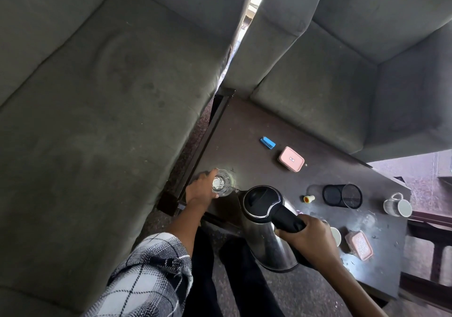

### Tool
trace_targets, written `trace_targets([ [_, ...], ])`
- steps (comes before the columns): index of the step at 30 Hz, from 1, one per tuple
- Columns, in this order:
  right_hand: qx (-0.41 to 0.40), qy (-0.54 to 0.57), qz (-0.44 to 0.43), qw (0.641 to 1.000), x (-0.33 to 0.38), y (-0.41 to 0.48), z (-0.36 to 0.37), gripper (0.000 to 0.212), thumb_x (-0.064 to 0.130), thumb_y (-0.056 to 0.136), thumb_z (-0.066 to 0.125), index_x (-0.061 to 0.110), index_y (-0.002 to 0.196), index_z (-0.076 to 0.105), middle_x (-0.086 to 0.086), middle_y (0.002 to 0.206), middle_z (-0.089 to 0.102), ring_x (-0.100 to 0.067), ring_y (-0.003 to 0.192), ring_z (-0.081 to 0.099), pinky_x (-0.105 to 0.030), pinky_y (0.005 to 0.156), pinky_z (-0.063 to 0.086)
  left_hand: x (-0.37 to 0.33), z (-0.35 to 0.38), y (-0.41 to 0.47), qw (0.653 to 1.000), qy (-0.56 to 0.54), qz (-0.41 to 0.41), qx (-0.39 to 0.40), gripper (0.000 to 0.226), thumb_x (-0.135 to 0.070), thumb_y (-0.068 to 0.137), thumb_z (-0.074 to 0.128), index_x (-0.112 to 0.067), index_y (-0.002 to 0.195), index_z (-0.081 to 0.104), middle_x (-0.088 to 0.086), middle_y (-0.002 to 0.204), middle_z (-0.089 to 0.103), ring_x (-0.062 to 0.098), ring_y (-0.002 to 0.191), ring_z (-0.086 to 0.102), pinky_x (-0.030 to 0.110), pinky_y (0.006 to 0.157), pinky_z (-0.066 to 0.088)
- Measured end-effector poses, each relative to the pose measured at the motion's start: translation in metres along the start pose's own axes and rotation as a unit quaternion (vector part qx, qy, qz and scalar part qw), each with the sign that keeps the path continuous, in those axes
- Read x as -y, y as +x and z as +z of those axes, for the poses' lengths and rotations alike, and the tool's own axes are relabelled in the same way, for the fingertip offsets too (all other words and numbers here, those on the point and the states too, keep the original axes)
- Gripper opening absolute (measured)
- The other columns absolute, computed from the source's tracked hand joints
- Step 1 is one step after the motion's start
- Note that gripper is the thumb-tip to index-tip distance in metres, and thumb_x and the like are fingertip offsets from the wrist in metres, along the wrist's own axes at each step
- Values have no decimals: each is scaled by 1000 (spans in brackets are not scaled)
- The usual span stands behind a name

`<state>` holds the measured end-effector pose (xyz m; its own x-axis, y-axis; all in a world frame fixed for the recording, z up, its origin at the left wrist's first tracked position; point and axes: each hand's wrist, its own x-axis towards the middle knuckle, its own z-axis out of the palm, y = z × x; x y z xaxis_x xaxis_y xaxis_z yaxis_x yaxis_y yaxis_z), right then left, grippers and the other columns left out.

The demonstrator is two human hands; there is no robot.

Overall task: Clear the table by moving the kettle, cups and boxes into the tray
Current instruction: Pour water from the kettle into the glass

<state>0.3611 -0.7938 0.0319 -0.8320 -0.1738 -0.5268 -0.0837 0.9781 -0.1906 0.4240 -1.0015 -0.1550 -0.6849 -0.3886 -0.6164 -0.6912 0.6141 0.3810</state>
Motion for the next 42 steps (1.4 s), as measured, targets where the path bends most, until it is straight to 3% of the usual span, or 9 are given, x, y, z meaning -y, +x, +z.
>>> trace_targets([
  [8,1,-9,2,1000,1,0,-1,37,48,59,77,16,75,67,-4,69,65,-23,70,62,-28,56,42,-1,-2,-2,1000,-4,-5,3,73,-31,78,72,-35,136,28,9,123,54,27,111,59,38,79,50],
  [25,4,-14,4,1000,2,-3,-4,34,45,60,78,16,71,65,-2,62,62,-20,63,59,-18,47,35,-4,-6,-7,1000,-20,-9,-1,76,-28,80,71,-35,140,26,7,123,59,26,111,60,35,79,48],
  [42,7,-7,6,1000,4,-6,-4,32,45,60,79,22,66,57,0,61,59,-19,62,57,-21,45,31,-2,-3,-8,999,-26,-24,14,81,-29,83,67,-39,145,16,9,121,64,28,109,62,38,85,48],
])
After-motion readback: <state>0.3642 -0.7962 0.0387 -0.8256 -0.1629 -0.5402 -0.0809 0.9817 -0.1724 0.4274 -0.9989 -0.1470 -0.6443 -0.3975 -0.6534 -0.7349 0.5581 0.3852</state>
